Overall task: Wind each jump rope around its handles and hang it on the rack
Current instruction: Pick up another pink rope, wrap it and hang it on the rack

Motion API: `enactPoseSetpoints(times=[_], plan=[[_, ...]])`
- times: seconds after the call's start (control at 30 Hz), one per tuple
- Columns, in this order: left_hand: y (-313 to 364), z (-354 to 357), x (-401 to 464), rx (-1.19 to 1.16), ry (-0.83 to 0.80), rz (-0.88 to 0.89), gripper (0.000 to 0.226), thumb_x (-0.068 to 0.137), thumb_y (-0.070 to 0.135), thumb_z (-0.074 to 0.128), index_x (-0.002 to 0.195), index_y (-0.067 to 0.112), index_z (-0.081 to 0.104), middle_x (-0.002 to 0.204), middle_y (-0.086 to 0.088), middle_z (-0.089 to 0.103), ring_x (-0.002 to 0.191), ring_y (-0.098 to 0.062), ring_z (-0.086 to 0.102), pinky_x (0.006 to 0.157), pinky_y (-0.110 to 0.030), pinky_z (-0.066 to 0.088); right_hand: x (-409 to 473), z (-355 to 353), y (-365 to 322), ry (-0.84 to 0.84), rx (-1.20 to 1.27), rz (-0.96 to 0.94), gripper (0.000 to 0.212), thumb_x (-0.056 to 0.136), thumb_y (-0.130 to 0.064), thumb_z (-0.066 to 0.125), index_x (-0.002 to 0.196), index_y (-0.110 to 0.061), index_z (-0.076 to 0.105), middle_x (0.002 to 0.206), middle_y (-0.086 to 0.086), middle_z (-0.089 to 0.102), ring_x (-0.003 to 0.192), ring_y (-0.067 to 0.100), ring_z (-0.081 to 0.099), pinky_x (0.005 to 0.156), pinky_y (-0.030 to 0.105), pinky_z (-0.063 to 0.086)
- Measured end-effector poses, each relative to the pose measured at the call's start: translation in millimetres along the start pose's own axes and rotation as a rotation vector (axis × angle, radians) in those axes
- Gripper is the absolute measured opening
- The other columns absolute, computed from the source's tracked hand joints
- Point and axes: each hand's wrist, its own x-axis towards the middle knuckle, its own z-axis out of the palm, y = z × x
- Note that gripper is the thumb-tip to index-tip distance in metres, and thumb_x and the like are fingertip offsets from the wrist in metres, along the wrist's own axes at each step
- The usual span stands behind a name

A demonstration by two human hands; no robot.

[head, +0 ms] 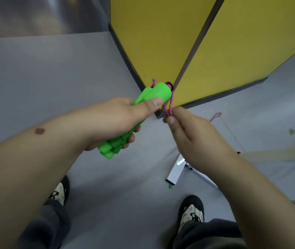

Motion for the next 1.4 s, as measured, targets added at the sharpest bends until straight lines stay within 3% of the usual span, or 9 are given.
enactPoseSetpoints(times=[0.13, 0.23, 0.33, 0.53, 0.7, 0.87, 1.1, 1.23, 1.4], plan=[[-6.9, 1.8, 2.5, 0.635, 0.130, 0.001, 0.061, 0.077, 0.085, 0.054, 0.091, 0.026, 0.049, 0.084, -0.001, 0.063, 0.071, -0.015, 0.059, 0.059, -0.032, 0.042, -4.0, -15.5, -10.8, -0.182, -0.067, -0.097, 0.029, 0.102, -0.042, 0.042, 0.079, -0.025, 0.047, 0.065, -0.004, 0.050, 0.061, 0.014, 0.048, 0.056, 0.043, 0.042], [-7.7, 9.8, -3.2, 0.873, 0.084, 0.065, 0.061, 0.074, 0.085, 0.062, 0.085, 0.030, 0.037, 0.086, 0.006, 0.055, 0.074, -0.011, 0.053, 0.058, -0.033, 0.035, -5.3, -29.7, -9.7, -0.298, 0.046, -0.077, 0.025, 0.101, -0.040, 0.052, 0.083, -0.025, 0.060, 0.067, -0.012, 0.055, 0.058, 0.007, 0.049, 0.051, 0.023, 0.037], [-3.5, 18.8, -10.0, 0.983, -0.062, 0.124, 0.060, 0.071, 0.084, 0.065, 0.088, 0.032, 0.041, 0.085, 0.009, 0.057, 0.074, -0.012, 0.056, 0.060, -0.033, 0.040, -1.6, -33.3, 0.6, -0.371, 0.266, -0.033, 0.025, 0.098, -0.036, 0.061, 0.081, -0.019, 0.067, 0.063, -0.002, 0.055, 0.053, 0.004, 0.046, 0.054, 0.025, 0.040], [6.1, 3.6, -16.5, 0.703, -0.340, 0.145, 0.074, 0.044, 0.095, 0.063, 0.094, 0.040, 0.058, 0.079, 0.002, 0.068, 0.072, -0.018, 0.067, 0.069, -0.045, 0.056, 4.1, -23.6, 19.4, -0.291, 0.946, 0.172, 0.031, 0.082, -0.034, 0.081, 0.068, -0.016, 0.058, 0.060, 0.009, 0.029, 0.054, 0.023, 0.021, 0.053, 0.032, 0.019], [7.7, -4.2, -18.4, 0.297, -0.507, 0.256, 0.057, 0.055, 0.080, 0.075, 0.093, 0.039, 0.067, 0.084, -0.010, 0.070, 0.071, -0.028, 0.068, 0.063, -0.046, 0.057, 10.2, -12.0, 6.8, -0.306, 1.395, 0.360, 0.030, 0.082, -0.030, 0.074, 0.062, -0.017, 0.056, 0.059, 0.002, 0.048, 0.047, 0.011, 0.042, 0.056, 0.017, 0.034], [6.5, -5.0, -14.4, -0.075, -0.281, 0.276, 0.050, 0.061, 0.068, 0.073, 0.085, 0.025, 0.066, 0.074, 0.000, 0.064, 0.061, -0.019, 0.062, 0.052, -0.033, 0.050, 15.3, 1.8, 2.7, -0.306, 1.140, 0.466, 0.040, 0.102, -0.025, 0.052, 0.063, -0.023, 0.059, 0.059, -0.002, 0.026, 0.050, 0.011, 0.014, 0.047, 0.025, 0.014], [-0.7, -8.8, -2.1, 0.527, 0.158, 0.157, 0.053, 0.068, 0.077, 0.073, 0.097, 0.036, 0.056, 0.080, 0.010, 0.061, 0.073, -0.007, 0.058, 0.059, -0.030, 0.037, 6.0, -20.5, 10.5, -0.223, 0.404, 0.205, 0.026, 0.101, -0.041, 0.052, 0.090, -0.029, 0.073, 0.054, -0.016, 0.046, 0.049, 0.007, 0.041, 0.059, 0.032, 0.034], [-5.3, -6.9, 0.3, 0.756, 0.242, 0.114, 0.065, 0.067, 0.080, 0.072, 0.112, 0.037, 0.054, 0.088, 0.011, 0.055, 0.082, -0.018, 0.057, 0.064, -0.033, 0.039, -1.0, -30.2, 4.3, -0.353, 0.383, 0.109, 0.024, 0.100, -0.045, 0.055, 0.094, -0.031, 0.073, 0.064, -0.001, 0.038, 0.057, 0.018, 0.037, 0.058, 0.037, 0.035], [-7.4, 8.3, 0.7, 0.976, 0.265, 0.199, 0.068, 0.066, 0.084, 0.070, 0.119, 0.046, 0.049, 0.092, 0.011, 0.052, 0.087, -0.021, 0.049, 0.074, -0.036, 0.034, -1.0, -35.1, 0.1, -0.319, 0.431, -0.008, 0.024, 0.101, -0.034, 0.058, 0.089, -0.018, 0.072, 0.058, -0.011, 0.044, 0.054, 0.011, 0.038, 0.054, 0.029, 0.036]])
